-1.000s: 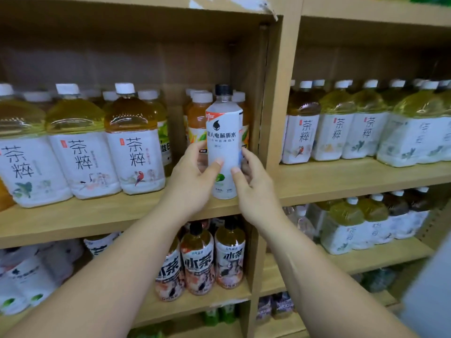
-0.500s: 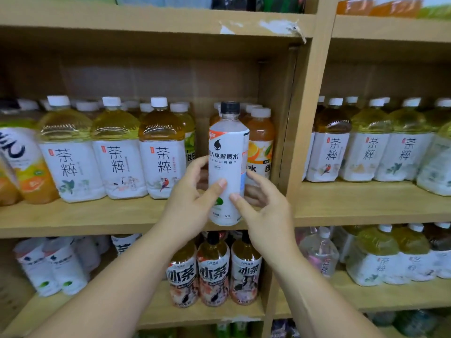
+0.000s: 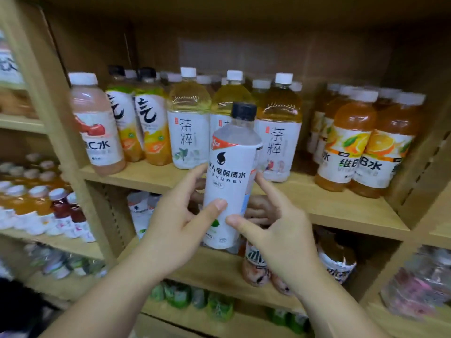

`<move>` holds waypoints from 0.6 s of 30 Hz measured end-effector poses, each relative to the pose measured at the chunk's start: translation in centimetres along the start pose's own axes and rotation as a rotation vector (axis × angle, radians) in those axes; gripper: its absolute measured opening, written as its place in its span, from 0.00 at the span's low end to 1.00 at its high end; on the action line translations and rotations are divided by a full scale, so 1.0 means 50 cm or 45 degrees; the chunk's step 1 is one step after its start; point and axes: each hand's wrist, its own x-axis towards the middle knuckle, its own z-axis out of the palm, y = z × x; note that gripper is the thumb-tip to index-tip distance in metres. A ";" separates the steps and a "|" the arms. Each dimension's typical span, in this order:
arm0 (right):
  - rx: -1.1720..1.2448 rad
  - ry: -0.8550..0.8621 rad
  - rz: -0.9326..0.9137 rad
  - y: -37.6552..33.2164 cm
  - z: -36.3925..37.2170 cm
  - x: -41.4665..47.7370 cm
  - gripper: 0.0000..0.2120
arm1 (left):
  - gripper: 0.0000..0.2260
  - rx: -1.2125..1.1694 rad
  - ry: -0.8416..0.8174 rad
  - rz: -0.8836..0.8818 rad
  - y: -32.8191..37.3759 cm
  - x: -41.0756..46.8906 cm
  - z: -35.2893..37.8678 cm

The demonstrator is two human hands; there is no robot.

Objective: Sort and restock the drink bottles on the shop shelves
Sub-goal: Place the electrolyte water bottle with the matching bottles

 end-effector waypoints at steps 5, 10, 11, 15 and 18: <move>-0.063 -0.179 0.019 0.020 0.159 0.019 0.40 | 0.23 0.079 -0.040 -0.084 -0.097 -0.043 -0.141; -0.154 -0.226 0.059 0.073 0.316 0.023 0.41 | 0.25 0.064 -0.074 -0.215 -0.226 -0.077 -0.257; -0.214 -0.239 0.053 0.087 0.344 0.022 0.41 | 0.25 0.049 -0.095 -0.249 -0.250 -0.084 -0.272; -0.383 -0.271 0.098 0.144 0.436 0.017 0.43 | 0.27 0.007 -0.137 -0.406 -0.363 -0.107 -0.314; -0.386 -0.306 0.202 0.191 0.495 0.017 0.44 | 0.28 0.049 -0.203 -0.478 -0.444 -0.118 -0.329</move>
